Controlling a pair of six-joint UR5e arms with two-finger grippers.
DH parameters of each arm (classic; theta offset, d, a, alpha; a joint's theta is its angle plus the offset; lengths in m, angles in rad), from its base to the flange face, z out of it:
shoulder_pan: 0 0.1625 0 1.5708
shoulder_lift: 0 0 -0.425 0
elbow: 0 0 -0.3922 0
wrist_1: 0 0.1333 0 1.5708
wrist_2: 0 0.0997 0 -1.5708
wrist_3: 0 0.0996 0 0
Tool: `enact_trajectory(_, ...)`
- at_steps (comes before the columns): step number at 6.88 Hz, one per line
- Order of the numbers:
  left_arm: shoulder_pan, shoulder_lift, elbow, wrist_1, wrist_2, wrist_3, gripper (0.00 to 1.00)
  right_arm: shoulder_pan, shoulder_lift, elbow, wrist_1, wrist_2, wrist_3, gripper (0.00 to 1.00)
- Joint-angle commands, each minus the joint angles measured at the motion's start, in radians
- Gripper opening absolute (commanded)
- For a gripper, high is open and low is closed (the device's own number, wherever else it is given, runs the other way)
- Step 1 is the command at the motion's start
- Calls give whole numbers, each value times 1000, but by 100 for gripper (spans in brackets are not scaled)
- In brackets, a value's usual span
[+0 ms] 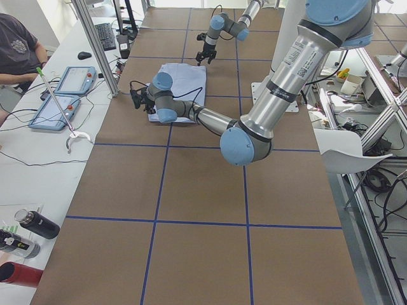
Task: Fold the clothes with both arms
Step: 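Move the right gripper to the shirt corner nearest it while the left arm withdraws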
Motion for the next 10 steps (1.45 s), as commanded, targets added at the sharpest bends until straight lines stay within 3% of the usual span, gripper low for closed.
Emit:
enact_trajectory(1,-1,2,-1,0,2,0,44,-1,5,-13,-1,0,9,81)
enact_trajectory(8,-1,4,-1,0,0,2,43,-2,14,-30,-1,4,6,66)
enact_trajectory(9,-1,10,-1,0,0,2,43,-2,16,-30,-1,4,7,49)
enact_trajectory(10,-1,13,-1,0,0,2,43,-2,22,-30,-3,4,9,0)
